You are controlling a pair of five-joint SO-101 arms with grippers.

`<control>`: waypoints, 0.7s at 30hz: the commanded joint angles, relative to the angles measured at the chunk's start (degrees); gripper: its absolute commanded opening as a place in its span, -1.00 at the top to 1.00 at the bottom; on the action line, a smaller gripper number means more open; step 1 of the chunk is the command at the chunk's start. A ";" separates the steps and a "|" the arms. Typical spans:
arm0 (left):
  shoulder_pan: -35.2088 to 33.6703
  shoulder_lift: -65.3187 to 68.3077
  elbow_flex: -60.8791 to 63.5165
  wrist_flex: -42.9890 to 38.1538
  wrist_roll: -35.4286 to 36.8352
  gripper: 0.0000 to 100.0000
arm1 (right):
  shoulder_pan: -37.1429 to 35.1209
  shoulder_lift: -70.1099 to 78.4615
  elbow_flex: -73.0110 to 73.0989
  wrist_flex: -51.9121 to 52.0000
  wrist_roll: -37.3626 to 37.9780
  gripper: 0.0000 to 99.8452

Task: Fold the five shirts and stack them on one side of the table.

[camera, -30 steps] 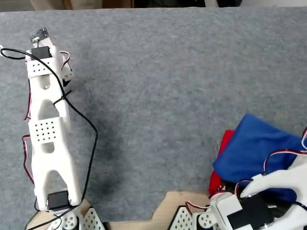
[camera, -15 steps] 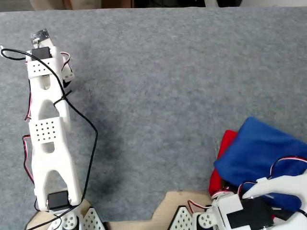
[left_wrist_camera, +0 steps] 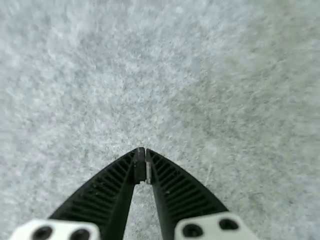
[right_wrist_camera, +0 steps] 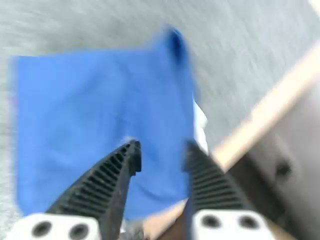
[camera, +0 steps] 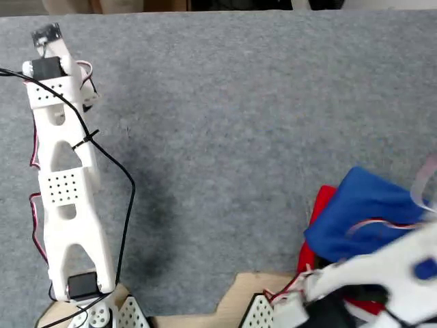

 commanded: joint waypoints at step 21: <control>-3.34 -101.41 111.82 -26.02 -15.56 0.95 | -60.00 -15.43 33.54 -23.38 -13.36 0.99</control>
